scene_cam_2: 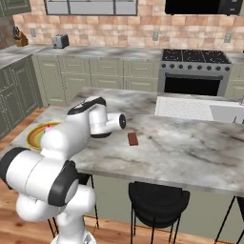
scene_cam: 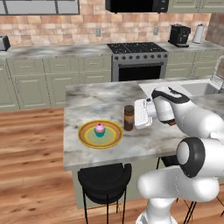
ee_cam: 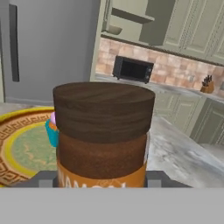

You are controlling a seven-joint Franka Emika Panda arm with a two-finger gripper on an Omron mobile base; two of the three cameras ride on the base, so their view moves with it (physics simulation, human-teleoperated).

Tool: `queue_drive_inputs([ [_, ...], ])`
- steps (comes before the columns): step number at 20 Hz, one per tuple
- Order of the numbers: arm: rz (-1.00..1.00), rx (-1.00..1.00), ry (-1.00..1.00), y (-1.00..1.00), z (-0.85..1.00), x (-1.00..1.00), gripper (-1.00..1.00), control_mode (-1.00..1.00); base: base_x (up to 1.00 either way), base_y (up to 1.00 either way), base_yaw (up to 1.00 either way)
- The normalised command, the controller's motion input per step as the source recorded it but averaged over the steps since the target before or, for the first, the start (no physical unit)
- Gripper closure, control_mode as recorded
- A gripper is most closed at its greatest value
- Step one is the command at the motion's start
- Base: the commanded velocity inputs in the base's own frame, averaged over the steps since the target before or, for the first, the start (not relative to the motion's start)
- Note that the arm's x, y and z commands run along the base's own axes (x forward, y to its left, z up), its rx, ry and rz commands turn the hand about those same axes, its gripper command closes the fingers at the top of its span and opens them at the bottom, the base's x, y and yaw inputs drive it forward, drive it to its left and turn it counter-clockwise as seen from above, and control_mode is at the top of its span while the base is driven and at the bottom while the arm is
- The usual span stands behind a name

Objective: Take the cinnamon bottle from the cabinet and place it on the dining table, next to the plate with the cupcake. Then take the chocolate from the dining counter and place it on the cupcake plate.

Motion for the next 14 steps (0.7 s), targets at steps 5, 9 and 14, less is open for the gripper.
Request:
queue_drive_inputs([
  [5,0.00,0.00,0.00,-0.08,0.12,0.00,-1.00,-1.00,0.00,0.00,0.00],
  [9,0.00,0.00,0.00,-0.19,0.38,-0.03,-1.00,-1.00,0.00,0.00,0.00],
  [14,0.00,0.00,0.00,-0.22,0.68,-0.18,-1.00,-1.00,0.00,0.00,0.00],
])
